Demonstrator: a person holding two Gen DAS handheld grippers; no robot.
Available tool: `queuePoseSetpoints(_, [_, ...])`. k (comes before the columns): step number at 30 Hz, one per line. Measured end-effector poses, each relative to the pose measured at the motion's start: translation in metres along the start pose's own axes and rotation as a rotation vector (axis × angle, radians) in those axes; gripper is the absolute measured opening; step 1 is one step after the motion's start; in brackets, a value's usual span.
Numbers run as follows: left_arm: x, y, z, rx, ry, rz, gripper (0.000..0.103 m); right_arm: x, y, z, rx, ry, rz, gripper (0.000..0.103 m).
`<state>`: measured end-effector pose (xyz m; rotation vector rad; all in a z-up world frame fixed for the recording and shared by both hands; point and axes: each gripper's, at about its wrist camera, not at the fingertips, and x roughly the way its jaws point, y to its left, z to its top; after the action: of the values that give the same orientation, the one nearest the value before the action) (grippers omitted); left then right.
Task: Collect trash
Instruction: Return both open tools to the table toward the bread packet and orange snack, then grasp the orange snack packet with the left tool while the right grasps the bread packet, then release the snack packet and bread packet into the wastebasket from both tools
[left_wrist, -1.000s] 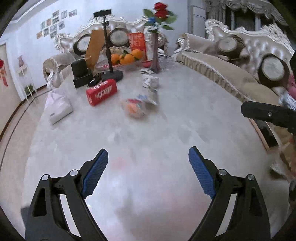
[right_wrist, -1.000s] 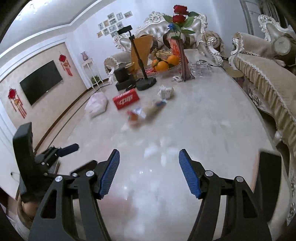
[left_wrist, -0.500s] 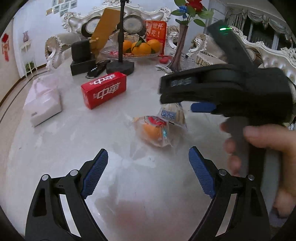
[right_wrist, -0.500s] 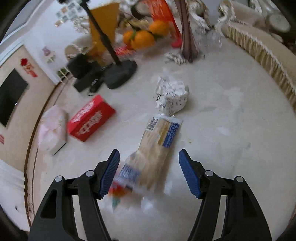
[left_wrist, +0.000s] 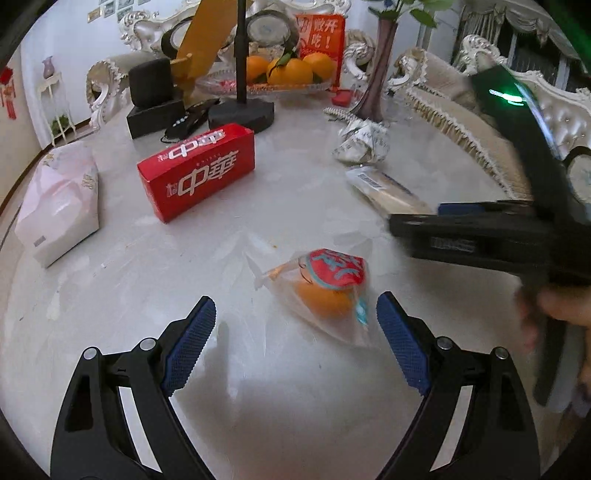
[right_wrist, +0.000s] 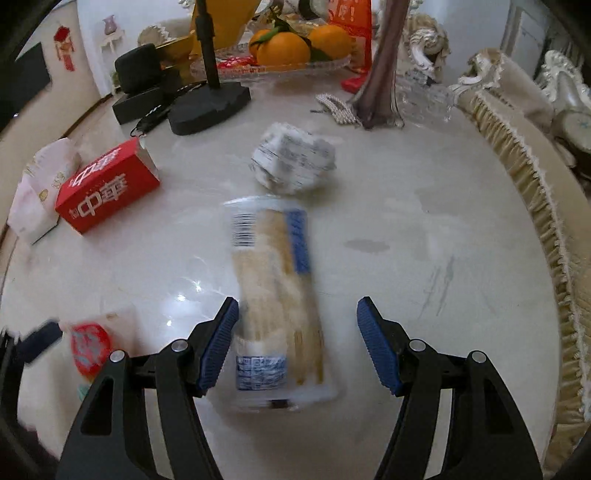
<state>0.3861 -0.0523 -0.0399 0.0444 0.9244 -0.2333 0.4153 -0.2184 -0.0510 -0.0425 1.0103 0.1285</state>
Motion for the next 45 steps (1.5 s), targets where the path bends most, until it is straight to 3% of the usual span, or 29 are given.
queuePoseSetpoints(7, [0.011,0.001,0.009,-0.041,0.024,0.016,0.087,-0.007,-0.004,-0.010,-0.130,-0.026,0.021,0.063])
queuePoseSetpoints(15, [0.020,-0.011,0.016,-0.072,0.034,0.058,0.087,-0.003,0.017,0.002,-0.324,-0.078,-0.042,0.063])
queuePoseSetpoints(16, [0.021,-0.011,0.017,-0.081,0.033,0.057,0.087,-0.002,0.016,0.004,-0.307,-0.062,-0.025,0.062])
queuePoseSetpoints(18, [0.020,-0.010,0.017,-0.081,0.035,0.055,0.082,-0.002,0.010,0.005,-0.231,-0.022,0.046,0.043])
queuePoseSetpoints(20, [0.018,-0.009,0.018,-0.056,0.029,0.062,0.050,-0.003,0.009,0.002,-0.198,-0.020,0.059,0.039])
queuePoseSetpoints(23, [0.016,-0.004,0.018,-0.049,0.031,0.036,0.044,-0.005,0.006,-0.002,-0.143,-0.032,0.068,0.034])
queuePoseSetpoints(27, [0.007,0.007,0.016,-0.089,0.005,-0.015,0.042,-0.021,-0.005,-0.009,-0.013,-0.063,0.219,0.032])
queuePoseSetpoints(31, [-0.026,0.009,0.012,-0.065,-0.053,-0.039,0.041,-0.051,-0.013,-0.028,0.068,-0.121,0.342,0.032])
queuePoseSetpoints(35, [-0.091,0.007,-0.019,-0.022,-0.159,-0.109,0.041,-0.097,-0.018,-0.072,0.085,-0.209,0.466,0.032])
queuePoseSetpoints(39, [-0.157,-0.003,-0.083,0.041,-0.215,-0.183,0.041,-0.152,-0.024,-0.158,0.088,-0.269,0.569,0.032])
queuePoseSetpoints(42, [-0.203,-0.020,-0.143,0.092,-0.221,-0.222,0.041,-0.181,-0.022,-0.222,0.115,-0.245,0.623,0.032])
queuePoseSetpoints(45, [-0.235,-0.036,-0.205,0.104,-0.177,-0.278,0.041,-0.204,-0.015,-0.284,0.147,-0.183,0.656,0.032])
